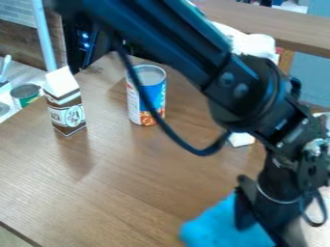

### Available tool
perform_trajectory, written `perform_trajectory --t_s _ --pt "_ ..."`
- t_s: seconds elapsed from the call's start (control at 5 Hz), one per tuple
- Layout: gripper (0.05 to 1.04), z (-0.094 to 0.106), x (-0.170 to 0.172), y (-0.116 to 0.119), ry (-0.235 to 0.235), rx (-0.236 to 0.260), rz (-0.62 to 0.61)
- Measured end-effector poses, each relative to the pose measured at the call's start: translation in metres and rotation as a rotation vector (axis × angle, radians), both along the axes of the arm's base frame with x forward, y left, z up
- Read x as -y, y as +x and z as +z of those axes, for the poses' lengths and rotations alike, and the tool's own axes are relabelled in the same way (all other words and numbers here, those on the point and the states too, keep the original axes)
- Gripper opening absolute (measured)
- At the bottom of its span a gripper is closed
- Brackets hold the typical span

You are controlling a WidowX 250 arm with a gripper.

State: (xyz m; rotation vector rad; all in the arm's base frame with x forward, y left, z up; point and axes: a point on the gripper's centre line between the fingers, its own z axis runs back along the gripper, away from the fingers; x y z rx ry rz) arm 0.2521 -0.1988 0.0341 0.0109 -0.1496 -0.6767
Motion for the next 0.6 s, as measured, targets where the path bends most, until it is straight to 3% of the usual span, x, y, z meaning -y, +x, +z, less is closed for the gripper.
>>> perform_trajectory --t_s 0.4,0.6 --pt "1.0 0.072 -0.034 0.02 -0.075 0.132 0.11" --pt "1.001 0.111 -0.062 0.008 -0.101 0.103 0.112"
